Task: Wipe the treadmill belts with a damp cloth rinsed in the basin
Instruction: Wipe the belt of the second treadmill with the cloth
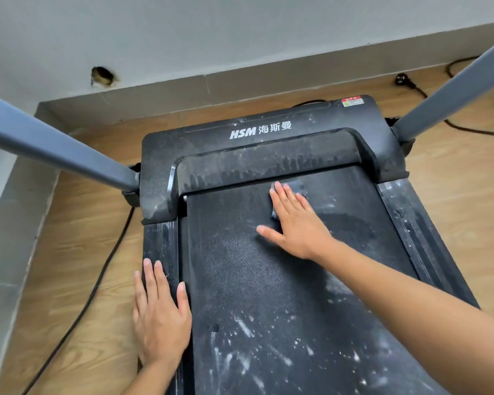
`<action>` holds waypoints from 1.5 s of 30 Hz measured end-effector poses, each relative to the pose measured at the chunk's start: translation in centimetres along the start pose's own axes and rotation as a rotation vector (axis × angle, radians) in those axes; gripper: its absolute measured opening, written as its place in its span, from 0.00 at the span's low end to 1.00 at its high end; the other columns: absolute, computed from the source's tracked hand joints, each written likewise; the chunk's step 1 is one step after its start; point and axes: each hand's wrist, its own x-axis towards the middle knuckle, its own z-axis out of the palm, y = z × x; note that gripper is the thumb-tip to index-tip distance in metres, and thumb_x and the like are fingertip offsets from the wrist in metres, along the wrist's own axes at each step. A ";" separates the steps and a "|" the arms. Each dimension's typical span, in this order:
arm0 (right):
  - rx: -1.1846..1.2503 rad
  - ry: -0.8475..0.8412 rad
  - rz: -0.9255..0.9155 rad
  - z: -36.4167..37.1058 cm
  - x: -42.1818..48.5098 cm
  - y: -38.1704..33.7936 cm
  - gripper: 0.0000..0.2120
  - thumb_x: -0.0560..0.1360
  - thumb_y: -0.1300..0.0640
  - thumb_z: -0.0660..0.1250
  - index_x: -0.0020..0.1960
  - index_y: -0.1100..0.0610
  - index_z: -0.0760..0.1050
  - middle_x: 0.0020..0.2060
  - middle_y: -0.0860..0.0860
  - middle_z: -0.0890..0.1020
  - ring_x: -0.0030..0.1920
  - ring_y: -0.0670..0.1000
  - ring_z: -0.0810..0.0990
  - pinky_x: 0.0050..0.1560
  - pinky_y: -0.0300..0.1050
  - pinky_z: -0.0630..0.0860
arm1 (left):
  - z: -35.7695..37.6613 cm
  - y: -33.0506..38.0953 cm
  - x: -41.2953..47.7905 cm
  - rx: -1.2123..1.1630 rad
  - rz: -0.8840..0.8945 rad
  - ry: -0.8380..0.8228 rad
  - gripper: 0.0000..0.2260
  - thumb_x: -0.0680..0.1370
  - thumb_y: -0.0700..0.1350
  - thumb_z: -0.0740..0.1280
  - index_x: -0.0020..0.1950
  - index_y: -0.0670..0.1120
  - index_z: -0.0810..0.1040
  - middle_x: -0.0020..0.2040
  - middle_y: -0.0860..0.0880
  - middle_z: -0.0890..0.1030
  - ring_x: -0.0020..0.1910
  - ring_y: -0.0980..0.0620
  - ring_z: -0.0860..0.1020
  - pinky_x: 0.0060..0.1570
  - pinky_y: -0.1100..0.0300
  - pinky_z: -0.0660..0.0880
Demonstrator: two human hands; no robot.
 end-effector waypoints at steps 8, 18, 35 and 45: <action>-0.179 -0.052 -0.344 3.8 -15.2 0.2 0.50 0.79 0.23 0.53 0.85 0.60 0.52 0.85 0.55 0.51 0.84 0.55 0.52 0.79 0.54 0.52 | -0.2 0.3 0.1 -0.021 -0.012 -0.014 0.33 0.84 0.60 0.49 0.85 0.46 0.57 0.87 0.52 0.50 0.85 0.46 0.52 0.72 0.41 0.70; -0.099 -0.051 -0.085 0.3 -3.8 2.7 0.52 0.77 0.20 0.44 0.85 0.57 0.35 0.83 0.53 0.34 0.83 0.51 0.32 0.84 0.54 0.41 | -0.2 0.3 0.0 -0.024 -0.009 -0.018 0.32 0.84 0.59 0.50 0.85 0.44 0.58 0.87 0.50 0.51 0.85 0.44 0.53 0.70 0.38 0.71; -0.163 -0.066 -0.114 -1.1 -6.2 7.3 0.53 0.78 0.21 0.46 0.85 0.60 0.37 0.84 0.56 0.36 0.83 0.54 0.32 0.84 0.57 0.42 | -0.5 0.6 0.1 -0.053 -0.009 -0.020 0.33 0.83 0.61 0.48 0.85 0.46 0.57 0.87 0.52 0.50 0.85 0.45 0.53 0.68 0.35 0.72; -0.243 -0.077 -0.186 -1.5 -8.7 10.6 0.51 0.78 0.22 0.46 0.85 0.57 0.37 0.84 0.55 0.37 0.84 0.54 0.36 0.83 0.56 0.43 | -0.9 0.9 0.1 -0.050 -0.018 -0.039 0.33 0.83 0.62 0.47 0.84 0.46 0.57 0.87 0.51 0.51 0.85 0.43 0.54 0.68 0.33 0.71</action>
